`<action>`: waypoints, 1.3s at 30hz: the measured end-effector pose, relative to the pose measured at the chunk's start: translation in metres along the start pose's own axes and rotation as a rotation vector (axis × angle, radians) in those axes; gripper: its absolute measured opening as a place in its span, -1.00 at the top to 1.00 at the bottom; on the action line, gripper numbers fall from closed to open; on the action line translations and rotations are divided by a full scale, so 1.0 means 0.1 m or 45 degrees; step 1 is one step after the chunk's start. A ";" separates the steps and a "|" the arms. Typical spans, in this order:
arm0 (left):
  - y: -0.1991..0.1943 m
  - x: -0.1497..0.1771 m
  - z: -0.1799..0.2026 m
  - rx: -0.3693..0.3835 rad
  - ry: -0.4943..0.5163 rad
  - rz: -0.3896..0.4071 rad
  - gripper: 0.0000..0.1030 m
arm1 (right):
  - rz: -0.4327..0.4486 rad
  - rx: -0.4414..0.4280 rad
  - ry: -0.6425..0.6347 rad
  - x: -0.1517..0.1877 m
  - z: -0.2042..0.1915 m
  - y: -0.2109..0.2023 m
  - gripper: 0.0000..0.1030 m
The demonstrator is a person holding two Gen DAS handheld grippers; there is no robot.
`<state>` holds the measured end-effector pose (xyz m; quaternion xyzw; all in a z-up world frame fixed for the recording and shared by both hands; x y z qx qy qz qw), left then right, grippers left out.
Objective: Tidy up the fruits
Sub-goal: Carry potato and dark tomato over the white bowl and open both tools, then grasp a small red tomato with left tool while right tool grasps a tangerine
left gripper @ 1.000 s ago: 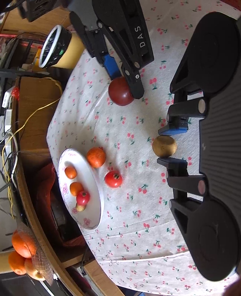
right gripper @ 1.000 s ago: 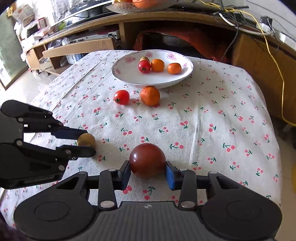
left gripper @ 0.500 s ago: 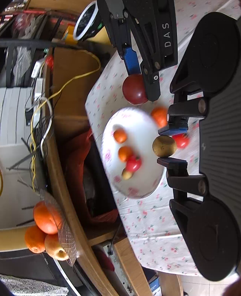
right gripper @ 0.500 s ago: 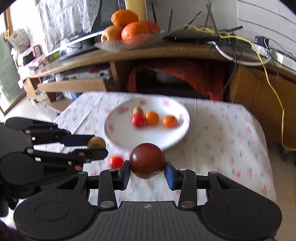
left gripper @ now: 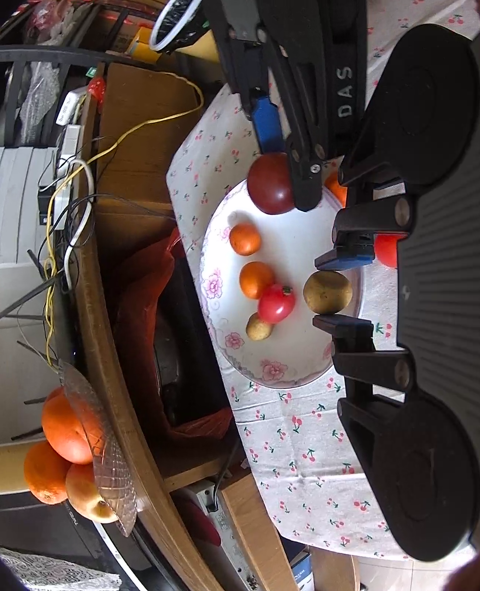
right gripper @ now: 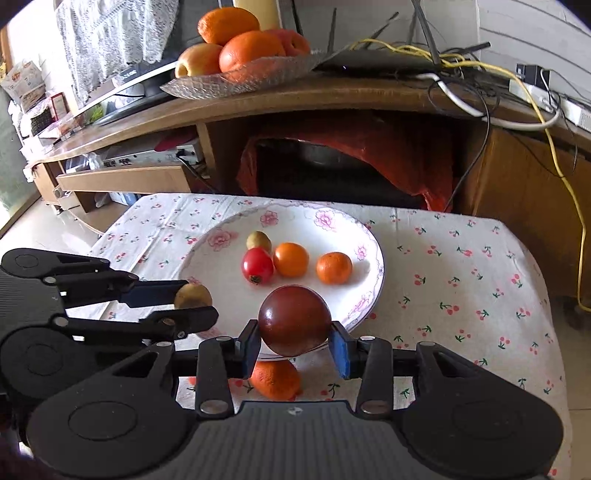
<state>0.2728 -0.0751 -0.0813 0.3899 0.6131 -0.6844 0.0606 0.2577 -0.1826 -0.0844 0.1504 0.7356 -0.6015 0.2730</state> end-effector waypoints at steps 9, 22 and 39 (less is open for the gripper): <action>0.01 -0.03 -0.08 0.002 -0.053 0.010 0.17 | 0.057 -0.004 0.022 -0.13 0.02 0.01 0.24; -0.21 0.07 0.07 0.079 0.039 0.024 0.15 | 0.035 -0.006 -0.003 0.12 0.04 -0.19 0.24; -0.24 0.41 0.10 0.179 0.074 -0.074 0.09 | -0.094 -0.035 -0.084 0.38 -0.10 0.12 0.23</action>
Point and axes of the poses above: each gripper's, at about its wrist camera, not at the fingertips, and y roughly the way its jaws point, z to its right, x to its underside, the point moved 7 cm from there along y, roughly the way its jaws point, and after that the axes turned 7 degrees about -z, right-handed, at the moved point
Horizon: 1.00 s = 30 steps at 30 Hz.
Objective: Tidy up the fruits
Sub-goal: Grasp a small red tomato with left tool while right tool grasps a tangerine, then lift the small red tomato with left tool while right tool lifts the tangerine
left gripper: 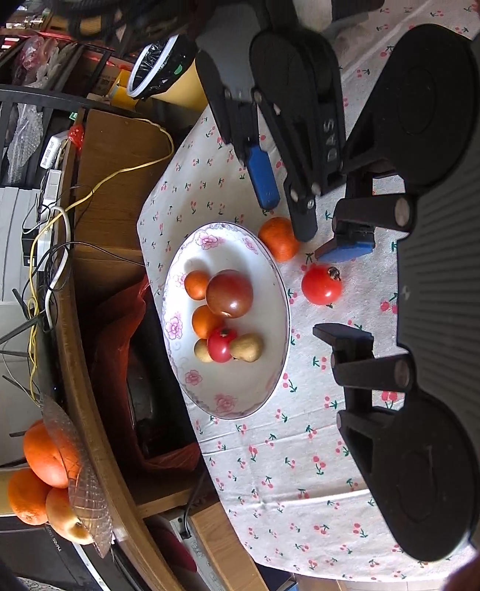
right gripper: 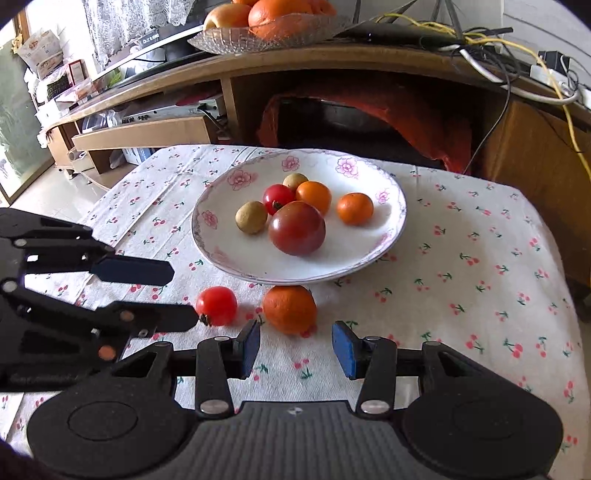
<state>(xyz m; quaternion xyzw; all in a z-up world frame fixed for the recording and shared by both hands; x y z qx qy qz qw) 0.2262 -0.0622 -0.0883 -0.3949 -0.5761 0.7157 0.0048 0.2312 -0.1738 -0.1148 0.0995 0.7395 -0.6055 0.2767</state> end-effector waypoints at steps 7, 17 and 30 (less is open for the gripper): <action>0.11 0.03 0.01 0.007 0.009 -0.026 0.04 | -0.007 -0.009 0.003 -0.05 -0.04 0.12 0.45; 0.38 0.00 0.07 -0.062 0.015 -0.039 0.04 | -0.013 0.005 0.057 0.06 0.12 -0.10 0.48; 0.29 0.03 0.18 -0.049 0.001 -0.070 0.30 | -0.035 0.020 0.056 0.19 0.21 -0.22 0.47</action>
Point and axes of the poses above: each gripper's, at about its wrist camera, not at the fingertips, and y roughly the way its jaws point, z to its right, x to its underside, the point moved 7 cm from there along y, roughly the way its jaws point, and after that the axes turned 7 degrees about -z, right-handed, at the moved point
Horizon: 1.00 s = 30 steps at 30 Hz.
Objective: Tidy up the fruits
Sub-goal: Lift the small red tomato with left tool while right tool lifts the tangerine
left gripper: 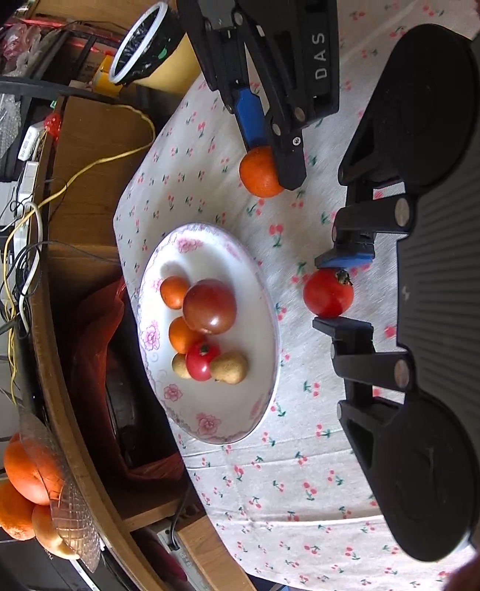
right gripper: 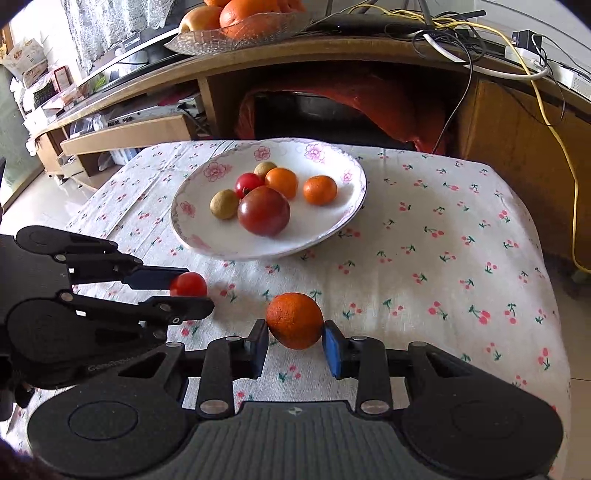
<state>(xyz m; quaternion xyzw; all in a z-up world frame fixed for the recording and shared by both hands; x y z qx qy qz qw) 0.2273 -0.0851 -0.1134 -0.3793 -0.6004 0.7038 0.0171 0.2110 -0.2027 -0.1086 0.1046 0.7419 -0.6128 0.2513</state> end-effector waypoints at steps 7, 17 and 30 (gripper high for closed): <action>-0.22 0.35 0.27 0.098 0.115 -0.032 0.29 | -0.052 0.022 -0.010 0.33 -0.10 -0.17 0.47; -0.35 0.56 0.38 0.092 0.218 -0.004 0.00 | -0.054 0.093 -0.009 0.66 -0.22 -0.28 0.34; -0.30 0.53 0.38 0.091 0.217 0.027 -0.10 | -0.039 0.057 -0.058 0.69 -0.30 -0.29 0.28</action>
Point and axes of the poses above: each gripper's, at about its wrist camera, not at the fingertips, and y roughly the way its jaws point, z to its right, x to its underside, the point moved 7 cm from there along y, roughly the way its jaws point, and after that the axes turned 7 degrees about -z, right-handed, at the moved point
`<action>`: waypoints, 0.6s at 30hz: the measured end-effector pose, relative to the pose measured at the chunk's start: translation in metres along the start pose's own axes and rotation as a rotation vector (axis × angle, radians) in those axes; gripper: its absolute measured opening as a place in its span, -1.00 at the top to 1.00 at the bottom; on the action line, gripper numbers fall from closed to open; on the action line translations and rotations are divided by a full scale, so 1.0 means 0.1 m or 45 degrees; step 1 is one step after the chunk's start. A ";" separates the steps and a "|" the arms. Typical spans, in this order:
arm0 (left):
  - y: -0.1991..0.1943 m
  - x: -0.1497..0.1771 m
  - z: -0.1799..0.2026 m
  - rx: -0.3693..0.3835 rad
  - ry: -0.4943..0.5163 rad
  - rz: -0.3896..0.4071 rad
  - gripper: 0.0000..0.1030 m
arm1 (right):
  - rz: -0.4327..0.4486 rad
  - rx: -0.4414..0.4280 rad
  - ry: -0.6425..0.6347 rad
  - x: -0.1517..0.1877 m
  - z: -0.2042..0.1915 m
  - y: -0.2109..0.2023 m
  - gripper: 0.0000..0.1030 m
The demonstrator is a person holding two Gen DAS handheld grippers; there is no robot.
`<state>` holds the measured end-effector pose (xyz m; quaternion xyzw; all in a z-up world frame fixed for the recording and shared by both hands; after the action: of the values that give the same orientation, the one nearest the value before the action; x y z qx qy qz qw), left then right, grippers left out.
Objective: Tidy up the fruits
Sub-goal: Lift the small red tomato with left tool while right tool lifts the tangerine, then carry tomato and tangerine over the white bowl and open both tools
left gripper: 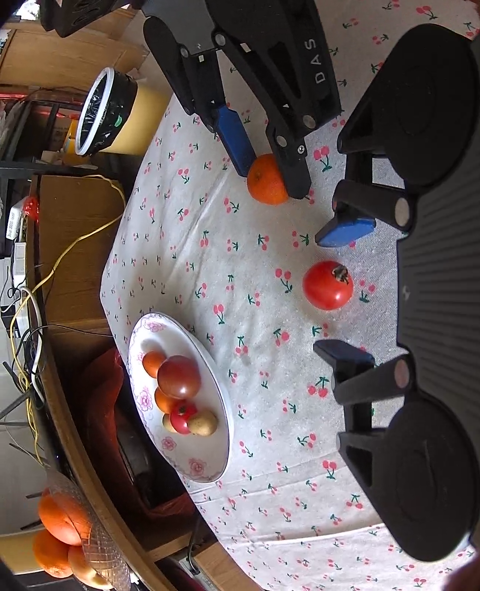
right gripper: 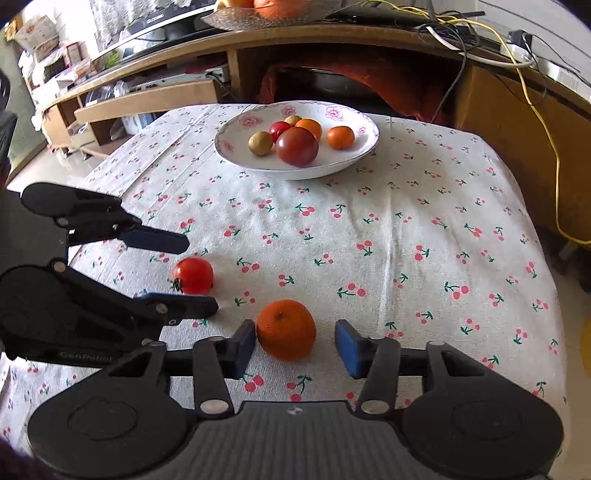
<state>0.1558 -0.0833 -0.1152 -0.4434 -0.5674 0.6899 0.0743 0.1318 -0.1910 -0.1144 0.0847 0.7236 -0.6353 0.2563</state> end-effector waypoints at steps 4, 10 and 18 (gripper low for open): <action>-0.02 -0.02 0.06 0.008 0.001 -0.022 0.28 | -0.020 -0.003 -0.016 -0.02 -0.04 0.00 0.47; -0.03 -0.05 0.02 -0.001 -0.033 -0.031 0.29 | -0.020 0.018 -0.019 -0.05 -0.06 -0.01 0.48; -0.17 -0.42 -0.26 -0.064 -0.134 0.089 0.29 | 0.082 0.028 0.005 -0.39 -0.04 -0.09 0.48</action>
<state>0.1918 -0.0841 -0.0776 -0.4278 -0.5717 0.7001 0.0092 0.1598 -0.1810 -0.0875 0.1122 0.7139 -0.6344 0.2743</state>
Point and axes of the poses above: each gripper's, at about its wrist camera, not at the fingertips, and y roughly the way its jaws point, z to its right, x to its underside, the point moved 7 cm from there along y, roughly the way its jaws point, and after that the axes turned 7 degrees about -z, right-handed, at the moved point
